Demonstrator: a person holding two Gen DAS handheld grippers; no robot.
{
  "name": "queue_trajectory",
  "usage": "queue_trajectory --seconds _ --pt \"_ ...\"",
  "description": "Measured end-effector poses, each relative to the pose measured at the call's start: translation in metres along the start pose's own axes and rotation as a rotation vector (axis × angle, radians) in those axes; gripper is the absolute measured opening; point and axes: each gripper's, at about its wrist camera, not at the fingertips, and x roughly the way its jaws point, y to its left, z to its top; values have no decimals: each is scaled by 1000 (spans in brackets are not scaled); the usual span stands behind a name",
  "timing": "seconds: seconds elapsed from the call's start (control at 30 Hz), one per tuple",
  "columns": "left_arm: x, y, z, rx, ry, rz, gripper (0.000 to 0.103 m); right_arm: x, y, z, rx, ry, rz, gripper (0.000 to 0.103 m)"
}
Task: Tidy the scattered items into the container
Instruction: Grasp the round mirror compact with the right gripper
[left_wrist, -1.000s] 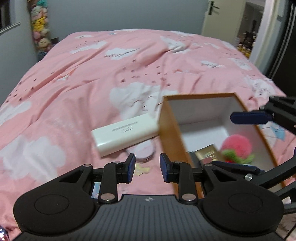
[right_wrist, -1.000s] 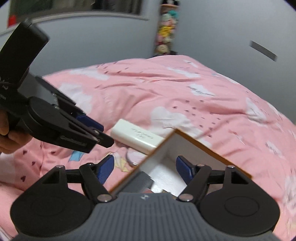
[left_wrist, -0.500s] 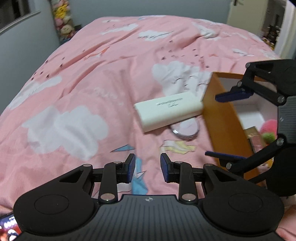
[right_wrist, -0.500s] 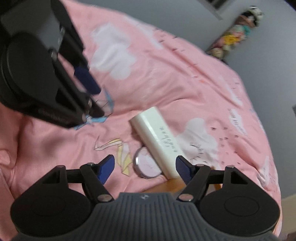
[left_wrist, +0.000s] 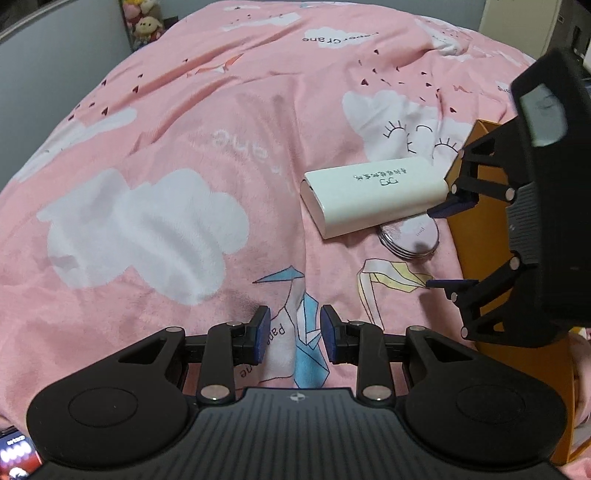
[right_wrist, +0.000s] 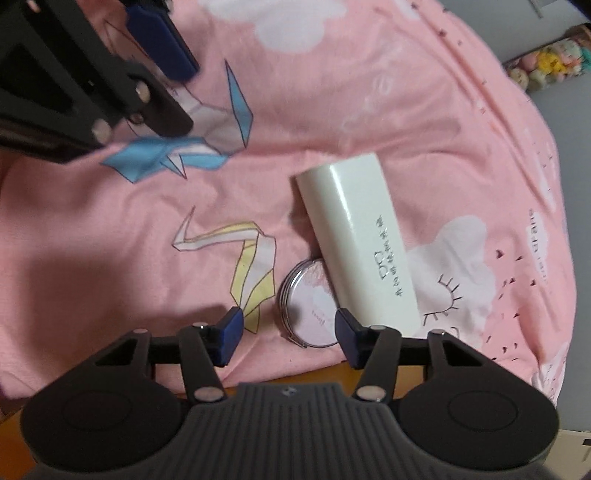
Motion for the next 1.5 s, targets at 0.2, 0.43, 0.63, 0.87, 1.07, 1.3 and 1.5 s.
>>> queue_trajectory --seconds 0.2,0.43,0.63,0.87,1.07,1.3,1.5 --pt "6 2 1 -12 9 -19 34 23 1 15 -41 77 -21 50" --pt "8 6 -1 -17 16 -31 34 43 6 29 -84 126 -34 47" --pt "9 8 -2 -27 20 -36 34 43 14 28 -110 124 -70 44" --pt "4 8 -5 -27 16 -28 34 15 19 19 -50 30 -126 19" --pt "1 3 -4 -10 10 -15 34 -31 11 13 51 -55 -28 14" --pt "1 1 -2 -5 9 -11 34 -56 4 2 205 -109 215 13" --pt "-1 1 -1 -10 9 -8 34 -33 -21 9 262 -106 164 16"
